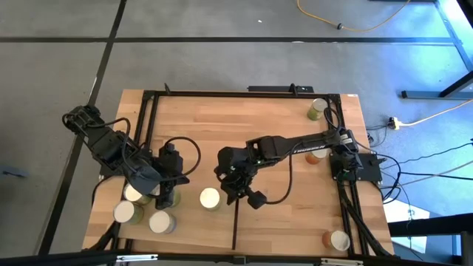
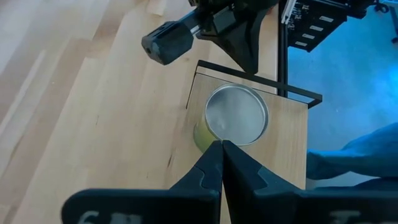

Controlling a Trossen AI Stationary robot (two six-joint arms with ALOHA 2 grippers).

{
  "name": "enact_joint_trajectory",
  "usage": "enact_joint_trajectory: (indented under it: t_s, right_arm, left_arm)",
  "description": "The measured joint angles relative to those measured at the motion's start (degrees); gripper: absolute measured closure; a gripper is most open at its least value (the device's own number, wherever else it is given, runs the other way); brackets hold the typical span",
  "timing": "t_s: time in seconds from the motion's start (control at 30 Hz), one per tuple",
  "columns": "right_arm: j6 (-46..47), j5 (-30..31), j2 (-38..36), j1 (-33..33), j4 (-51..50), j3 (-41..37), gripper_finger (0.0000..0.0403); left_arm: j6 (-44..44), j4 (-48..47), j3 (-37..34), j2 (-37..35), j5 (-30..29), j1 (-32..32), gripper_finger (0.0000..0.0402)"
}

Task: Pick and place cans onto a shelf
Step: Put the canned pears on the shelf

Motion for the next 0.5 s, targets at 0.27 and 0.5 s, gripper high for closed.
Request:
enact_joint_trajectory:
  t_s: [0.27, 0.5]
  right_arm:
    - [-1.6, 1.4, 0.4, -0.4, 4.2, 0.0, 0.0403]
    - [-1.6, 0.5, 2.3, -1.2, 9.5, -0.1, 0.0403]
  left_arm:
    - [0.0, 0.0, 0.0, 0.0, 0.1, 0.0, 0.0401]
    - [0.0, 0.0, 0.0, 0.0, 0.1, 0.0, 0.0401]
